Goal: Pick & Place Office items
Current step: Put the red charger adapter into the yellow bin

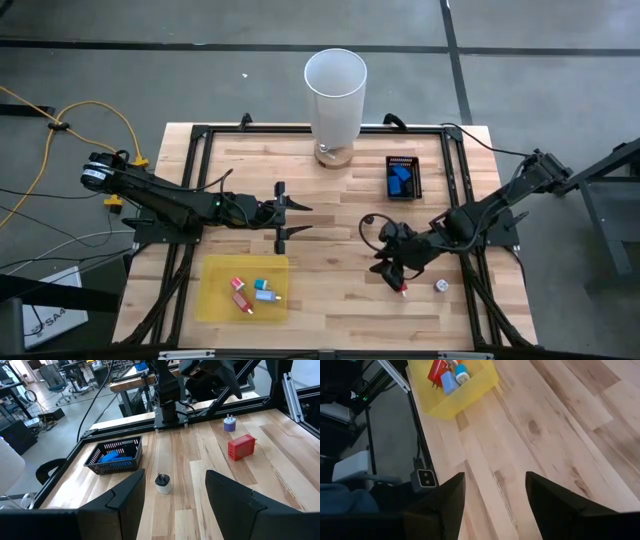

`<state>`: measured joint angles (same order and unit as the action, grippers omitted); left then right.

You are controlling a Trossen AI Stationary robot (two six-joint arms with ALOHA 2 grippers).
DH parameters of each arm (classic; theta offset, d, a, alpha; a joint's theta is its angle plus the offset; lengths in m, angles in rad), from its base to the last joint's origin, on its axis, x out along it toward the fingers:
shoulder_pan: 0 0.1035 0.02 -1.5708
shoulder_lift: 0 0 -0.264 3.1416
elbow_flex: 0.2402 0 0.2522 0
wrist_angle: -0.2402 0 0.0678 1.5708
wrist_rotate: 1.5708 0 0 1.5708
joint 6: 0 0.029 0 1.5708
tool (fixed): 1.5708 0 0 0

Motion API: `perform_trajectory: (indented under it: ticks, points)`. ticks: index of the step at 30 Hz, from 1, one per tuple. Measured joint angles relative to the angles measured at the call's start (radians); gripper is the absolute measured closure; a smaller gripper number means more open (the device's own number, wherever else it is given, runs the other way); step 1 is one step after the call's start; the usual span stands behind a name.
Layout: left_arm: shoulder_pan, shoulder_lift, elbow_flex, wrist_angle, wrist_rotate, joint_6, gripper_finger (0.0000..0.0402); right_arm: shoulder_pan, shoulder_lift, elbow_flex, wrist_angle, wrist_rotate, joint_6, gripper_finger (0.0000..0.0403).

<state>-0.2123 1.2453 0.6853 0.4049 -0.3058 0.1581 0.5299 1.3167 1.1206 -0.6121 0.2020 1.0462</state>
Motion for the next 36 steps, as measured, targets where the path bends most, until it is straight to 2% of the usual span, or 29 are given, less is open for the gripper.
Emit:
perform_trajectory:
  ticks: [9,27,36]
  points:
    - [0.000,0.000,0.000,0.000,-0.001,0.000,0.0203,0.094,0.000,0.000,0.000,0.000,0.033,0.0208]
    - [0.000,0.000,0.000,0.000,-0.003,0.000,0.0203,0.345,0.000,0.000,-0.001,0.071,0.322,0.0208]
    - [0.000,0.000,0.000,0.000,-0.003,0.000,0.0203,0.336,0.000,-0.001,-0.016,0.086,0.447,0.0208]
